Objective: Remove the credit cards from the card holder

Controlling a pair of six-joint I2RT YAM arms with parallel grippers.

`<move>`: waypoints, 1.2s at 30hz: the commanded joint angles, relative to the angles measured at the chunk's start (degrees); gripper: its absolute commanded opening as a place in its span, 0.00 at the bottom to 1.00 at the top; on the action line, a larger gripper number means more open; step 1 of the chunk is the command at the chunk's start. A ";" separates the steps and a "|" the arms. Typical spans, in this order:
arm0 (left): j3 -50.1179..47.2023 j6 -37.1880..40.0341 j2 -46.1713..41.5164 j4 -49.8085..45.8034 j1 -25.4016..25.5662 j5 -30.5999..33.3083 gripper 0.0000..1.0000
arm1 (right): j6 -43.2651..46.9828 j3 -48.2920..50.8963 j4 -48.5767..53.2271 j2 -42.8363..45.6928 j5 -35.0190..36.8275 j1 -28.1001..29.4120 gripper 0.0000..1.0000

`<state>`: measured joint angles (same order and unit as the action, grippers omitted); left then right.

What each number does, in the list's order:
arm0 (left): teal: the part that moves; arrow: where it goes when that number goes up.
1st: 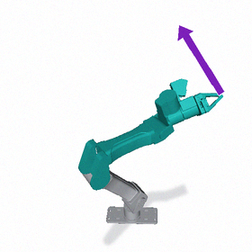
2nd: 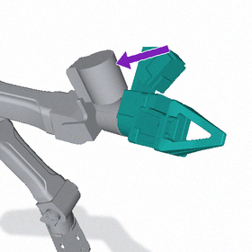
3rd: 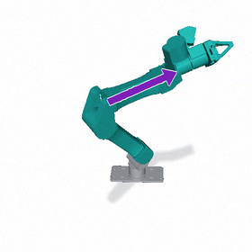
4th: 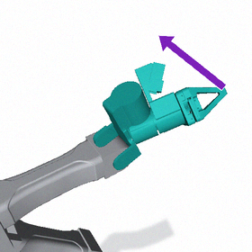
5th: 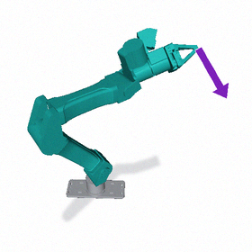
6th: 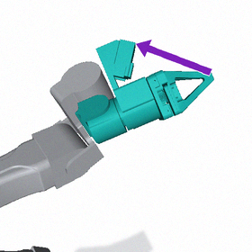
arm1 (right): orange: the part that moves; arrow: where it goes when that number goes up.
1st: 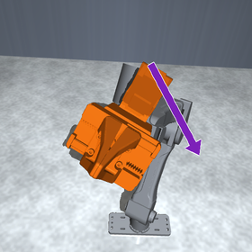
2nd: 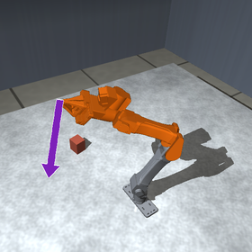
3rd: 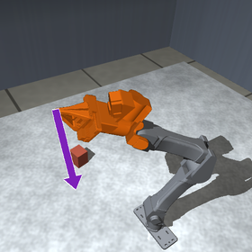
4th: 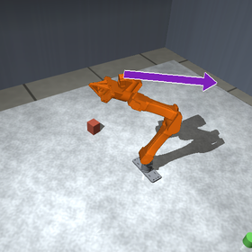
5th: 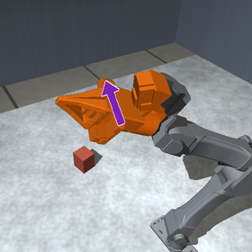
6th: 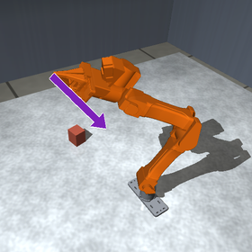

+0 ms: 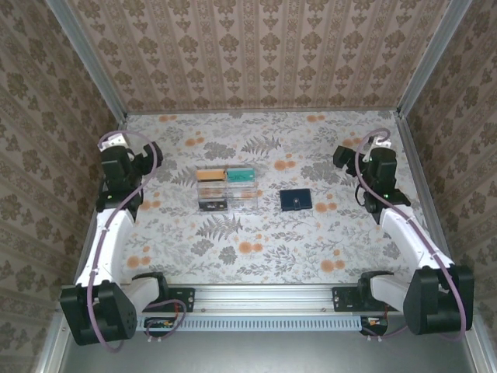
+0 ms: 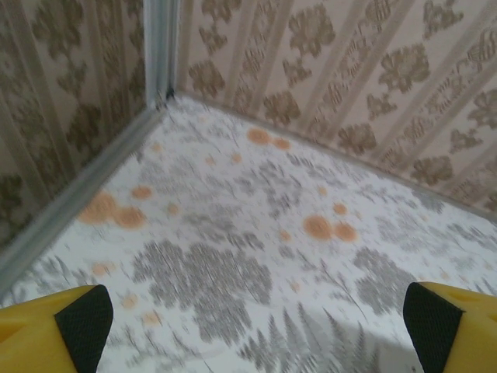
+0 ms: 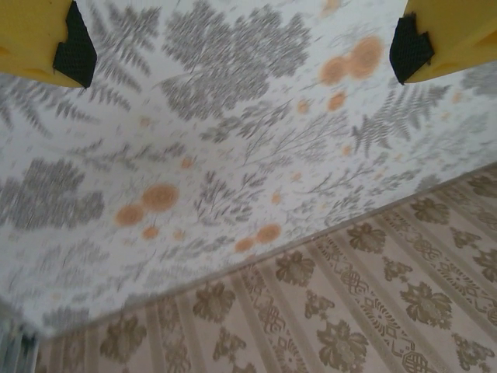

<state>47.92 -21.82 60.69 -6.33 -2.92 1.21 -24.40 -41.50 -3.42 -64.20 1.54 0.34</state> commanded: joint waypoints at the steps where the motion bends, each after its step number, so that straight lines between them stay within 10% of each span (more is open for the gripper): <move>1: 1.74 -5.66 -0.52 -11.21 1.25 -5.35 1.00 | -13.08 -2.23 15.12 1.31 -3.52 1.95 1.00; 14: 8.94 -4.04 5.23 -18.69 9.07 -5.23 1.00 | -33.99 -1.02 25.43 -10.25 7.62 27.42 1.00; 36: 11.05 -3.13 6.22 -23.15 11.24 -3.76 1.00 | -23.97 -26.14 23.86 -40.41 1.39 27.63 1.00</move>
<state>57.80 -25.74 68.47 -27.79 7.97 -3.22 -52.80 -63.00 18.48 -102.10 3.75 28.42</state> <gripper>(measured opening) 0.999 0.999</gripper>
